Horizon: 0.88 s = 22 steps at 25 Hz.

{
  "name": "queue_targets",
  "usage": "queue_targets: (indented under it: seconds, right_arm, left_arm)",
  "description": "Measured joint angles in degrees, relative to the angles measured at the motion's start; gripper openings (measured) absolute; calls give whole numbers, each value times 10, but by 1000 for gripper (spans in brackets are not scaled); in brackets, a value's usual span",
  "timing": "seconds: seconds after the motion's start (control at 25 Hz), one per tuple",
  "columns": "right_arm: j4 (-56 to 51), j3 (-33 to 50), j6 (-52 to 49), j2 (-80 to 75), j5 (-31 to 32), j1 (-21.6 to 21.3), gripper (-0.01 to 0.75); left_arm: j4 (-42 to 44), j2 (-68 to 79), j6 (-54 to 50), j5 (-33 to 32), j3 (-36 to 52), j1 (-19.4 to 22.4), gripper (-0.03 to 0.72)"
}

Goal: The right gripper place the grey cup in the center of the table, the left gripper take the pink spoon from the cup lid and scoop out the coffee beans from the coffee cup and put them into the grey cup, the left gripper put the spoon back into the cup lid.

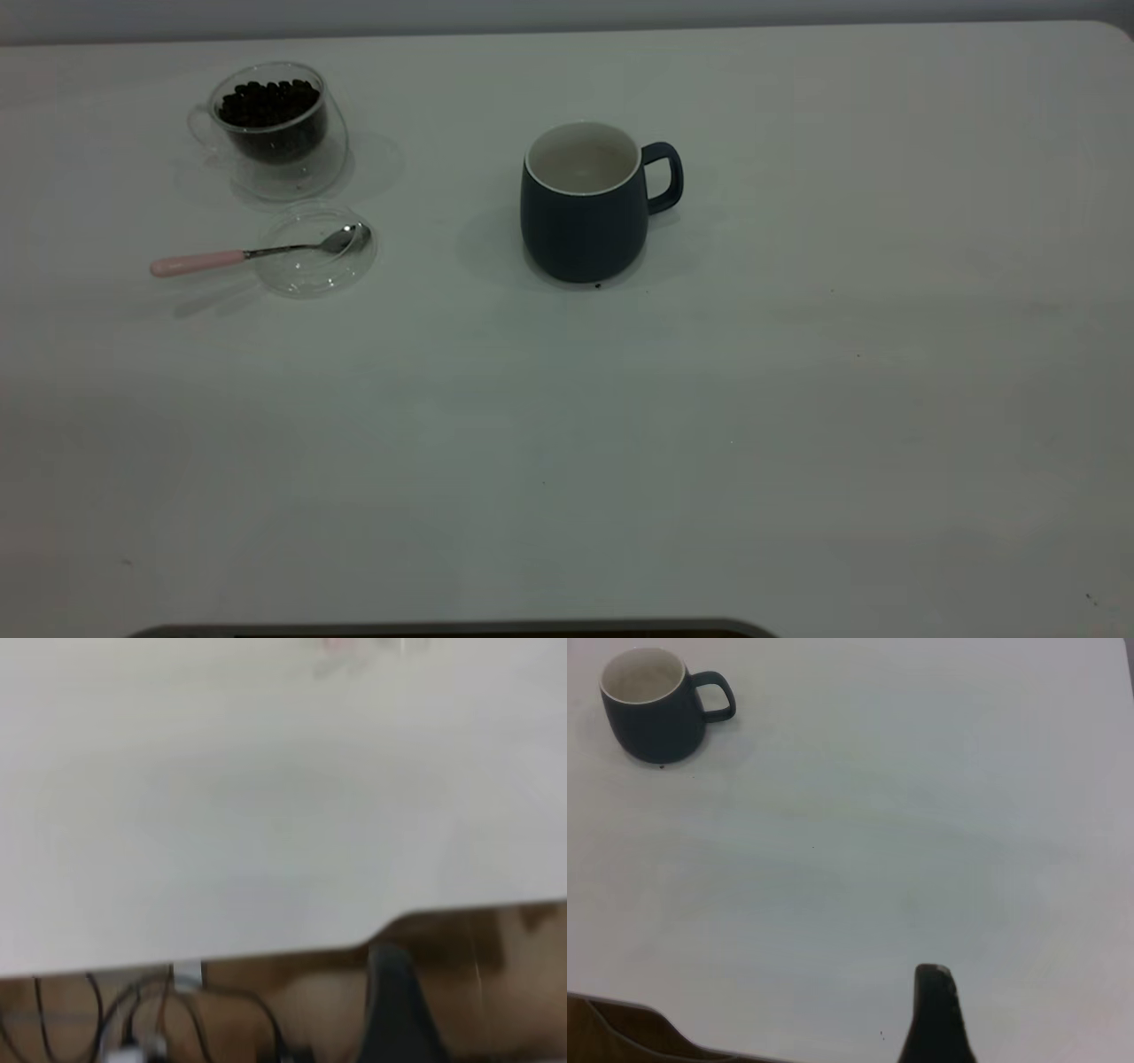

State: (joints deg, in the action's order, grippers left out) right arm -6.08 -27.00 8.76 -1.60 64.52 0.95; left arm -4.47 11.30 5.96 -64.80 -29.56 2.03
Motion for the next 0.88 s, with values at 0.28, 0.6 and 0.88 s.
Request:
queue_targets:
  seconds: [0.28,0.6,0.88]
  right_arm:
    - [0,0,0,0,0,0,588]
    - [0,0,0,0,0,0,588]
    - [0,0,0,0,0,0,588]
  left_arm:
    - [1,-73,0,1,12,0,526]
    - [1,-120,1,-2,17,0,526]
    - [0,-123,1,-2,17,0,526]
